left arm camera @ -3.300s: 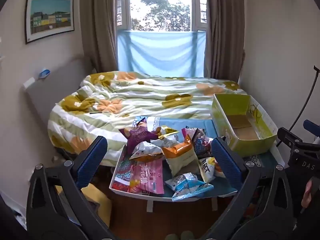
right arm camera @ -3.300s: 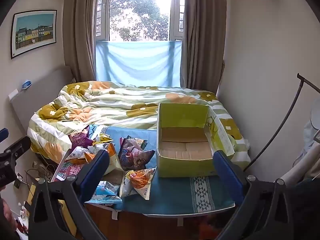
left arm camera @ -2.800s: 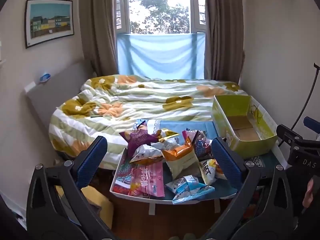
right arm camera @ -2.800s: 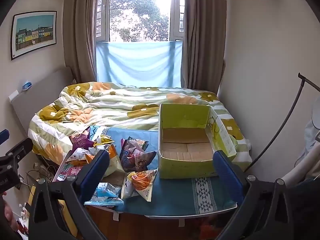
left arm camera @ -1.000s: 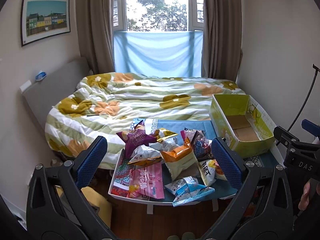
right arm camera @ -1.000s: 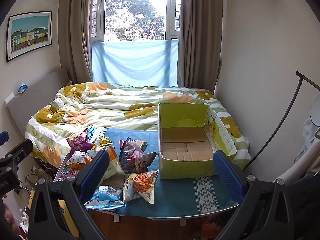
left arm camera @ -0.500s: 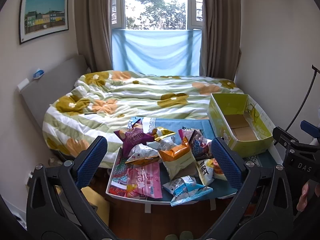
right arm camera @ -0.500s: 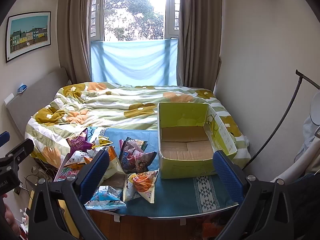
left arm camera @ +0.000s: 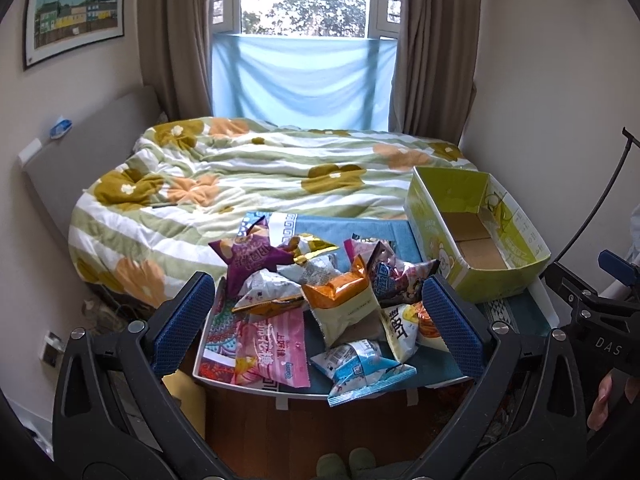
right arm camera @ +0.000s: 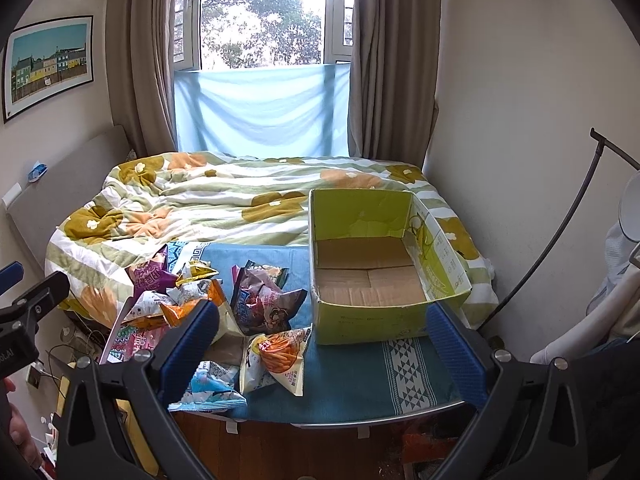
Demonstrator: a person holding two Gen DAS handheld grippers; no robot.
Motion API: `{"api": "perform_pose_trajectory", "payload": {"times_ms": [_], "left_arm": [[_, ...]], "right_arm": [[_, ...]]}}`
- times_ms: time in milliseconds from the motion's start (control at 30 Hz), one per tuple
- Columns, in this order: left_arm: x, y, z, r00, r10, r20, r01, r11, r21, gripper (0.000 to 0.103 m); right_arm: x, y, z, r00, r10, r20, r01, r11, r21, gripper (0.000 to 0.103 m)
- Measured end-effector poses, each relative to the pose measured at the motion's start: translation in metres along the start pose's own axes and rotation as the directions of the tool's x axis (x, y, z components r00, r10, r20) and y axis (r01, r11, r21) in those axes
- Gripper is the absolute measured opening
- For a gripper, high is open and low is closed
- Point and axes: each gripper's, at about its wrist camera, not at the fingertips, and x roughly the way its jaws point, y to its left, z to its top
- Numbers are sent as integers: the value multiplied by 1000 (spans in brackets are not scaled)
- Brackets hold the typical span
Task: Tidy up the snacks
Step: 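Grasp the blue-white snack bag with the left tool while the right grasps the fries-print bag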
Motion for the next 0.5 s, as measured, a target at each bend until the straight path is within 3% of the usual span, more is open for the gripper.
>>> {"api": "perform_pose_trajectory", "payload": {"times_ms": [167, 300, 500], "left_arm": [[31, -7, -19, 995, 6, -97, -9, 1000, -29, 102], [64, -17, -42, 981, 25, -191, -38, 997, -63, 102], [119, -32, -75, 947, 49, -318, -97, 986, -137, 102]], "right_arm": [[19, -7, -11, 998, 33, -56, -33, 999, 4, 103], [50, -17, -19, 989, 91, -113, -90, 996, 13, 103], [115, -24, -35, 946, 214, -243, -220, 976, 5, 103]]}}
